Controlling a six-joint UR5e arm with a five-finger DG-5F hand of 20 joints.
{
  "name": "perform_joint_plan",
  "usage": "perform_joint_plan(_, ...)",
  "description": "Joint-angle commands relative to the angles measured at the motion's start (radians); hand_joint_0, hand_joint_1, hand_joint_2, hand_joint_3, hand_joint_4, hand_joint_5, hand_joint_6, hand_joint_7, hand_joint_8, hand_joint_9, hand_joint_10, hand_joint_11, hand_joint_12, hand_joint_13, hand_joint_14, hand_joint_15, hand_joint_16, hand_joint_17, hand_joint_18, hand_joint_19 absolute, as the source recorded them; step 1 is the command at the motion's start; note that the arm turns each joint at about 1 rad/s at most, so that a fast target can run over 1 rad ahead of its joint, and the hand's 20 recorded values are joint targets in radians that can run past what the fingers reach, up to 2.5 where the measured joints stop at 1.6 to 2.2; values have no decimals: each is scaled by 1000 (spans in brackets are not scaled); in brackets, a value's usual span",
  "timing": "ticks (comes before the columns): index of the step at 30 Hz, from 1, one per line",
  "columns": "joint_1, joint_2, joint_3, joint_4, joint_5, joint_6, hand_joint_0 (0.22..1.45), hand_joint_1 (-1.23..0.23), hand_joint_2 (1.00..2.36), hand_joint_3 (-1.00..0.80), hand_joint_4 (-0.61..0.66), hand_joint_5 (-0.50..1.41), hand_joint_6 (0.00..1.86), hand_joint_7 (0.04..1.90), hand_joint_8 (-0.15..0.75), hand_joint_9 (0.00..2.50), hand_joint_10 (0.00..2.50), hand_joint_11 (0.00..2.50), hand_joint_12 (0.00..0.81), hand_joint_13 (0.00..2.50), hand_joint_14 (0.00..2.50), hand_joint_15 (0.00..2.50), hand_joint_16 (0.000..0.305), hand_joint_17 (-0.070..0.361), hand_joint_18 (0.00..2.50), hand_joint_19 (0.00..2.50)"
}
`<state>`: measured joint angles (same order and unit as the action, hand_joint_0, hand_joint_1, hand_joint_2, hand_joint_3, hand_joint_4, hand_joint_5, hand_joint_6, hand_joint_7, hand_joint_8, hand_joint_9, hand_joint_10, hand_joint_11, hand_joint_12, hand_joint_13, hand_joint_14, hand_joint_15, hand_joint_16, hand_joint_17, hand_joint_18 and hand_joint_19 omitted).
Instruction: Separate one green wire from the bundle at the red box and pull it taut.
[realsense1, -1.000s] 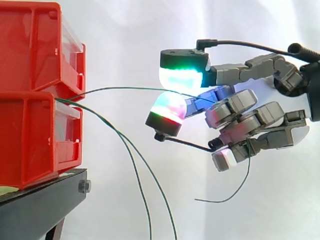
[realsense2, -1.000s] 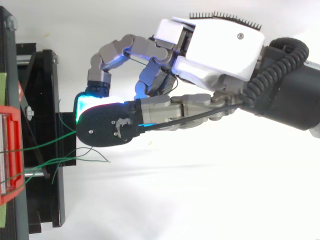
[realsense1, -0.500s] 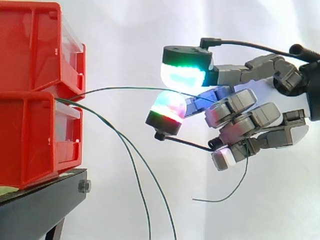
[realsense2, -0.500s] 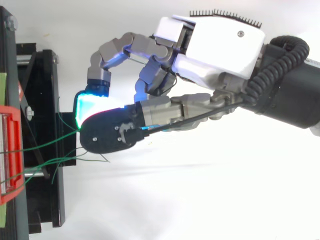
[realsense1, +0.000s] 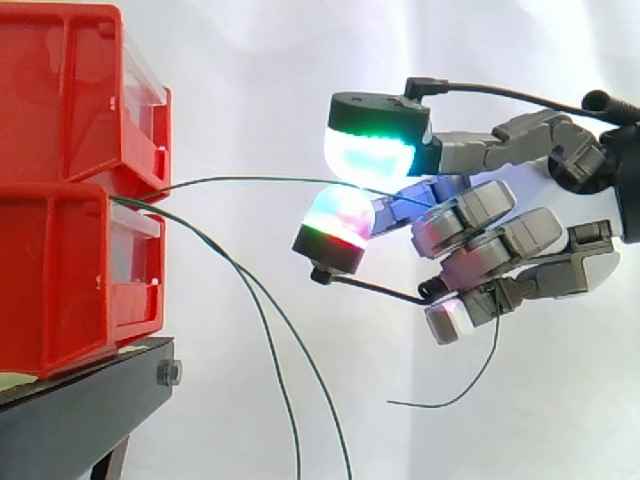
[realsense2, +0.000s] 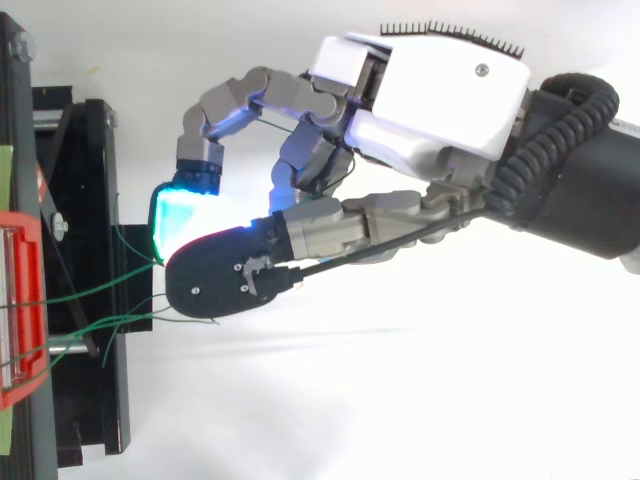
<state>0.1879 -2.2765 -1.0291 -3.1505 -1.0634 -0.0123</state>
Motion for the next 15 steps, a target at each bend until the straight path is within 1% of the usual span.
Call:
perform_joint_plan(1, 1, 0, 0, -5, 2, -2, 631, -746, 1014, -347, 113, -168, 904, 1012, 257, 1284, 708, 1627, 296, 1420, 759, 1378, 56, 126, 911, 940)
perform_joint_plan(2, 1, 0, -2, -5, 2, -2, 632, -748, 1015, -334, 104, -167, 907, 1021, 256, 1282, 707, 1642, 292, 1420, 743, 1388, 56, 126, 909, 941)
perform_joint_plan(3, 1, 0, -2, -5, 2, -2, 637, -758, 1020, -265, 73, -161, 916, 1034, 258, 1283, 704, 1630, 303, 1422, 730, 1392, 56, 126, 908, 930)
perform_joint_plan(5, 1, 0, 0, -5, 2, -2, 640, -764, 1023, -221, 45, -157, 919, 1063, 255, 1289, 699, 1631, 299, 1421, 712, 1407, 56, 126, 909, 929)
perform_joint_plan(10, 2, 0, -2, -3, 2, -2, 640, -770, 1026, -164, 6, -147, 919, 1111, 258, 1318, 671, 1649, 305, 1428, 678, 1421, 56, 125, 909, 928)
perform_joint_plan(13, 2, 0, -2, -2, 2, -2, 639, -775, 1026, -141, -5, -142, 918, 1134, 252, 1341, 629, 1670, 300, 1437, 608, 1473, 55, 125, 906, 926)
perform_joint_plan(14, 1, -1, -2, -2, 2, -2, 639, -775, 1027, -133, -15, -141, 917, 1143, 259, 1352, 606, 1682, 302, 1444, 542, 1502, 55, 124, 907, 927)
perform_joint_plan(15, 2, -1, -2, -2, 0, -2, 638, -775, 1027, -131, -16, -141, 917, 1147, 259, 1352, 604, 1684, 308, 1447, 540, 1490, 55, 124, 906, 927)
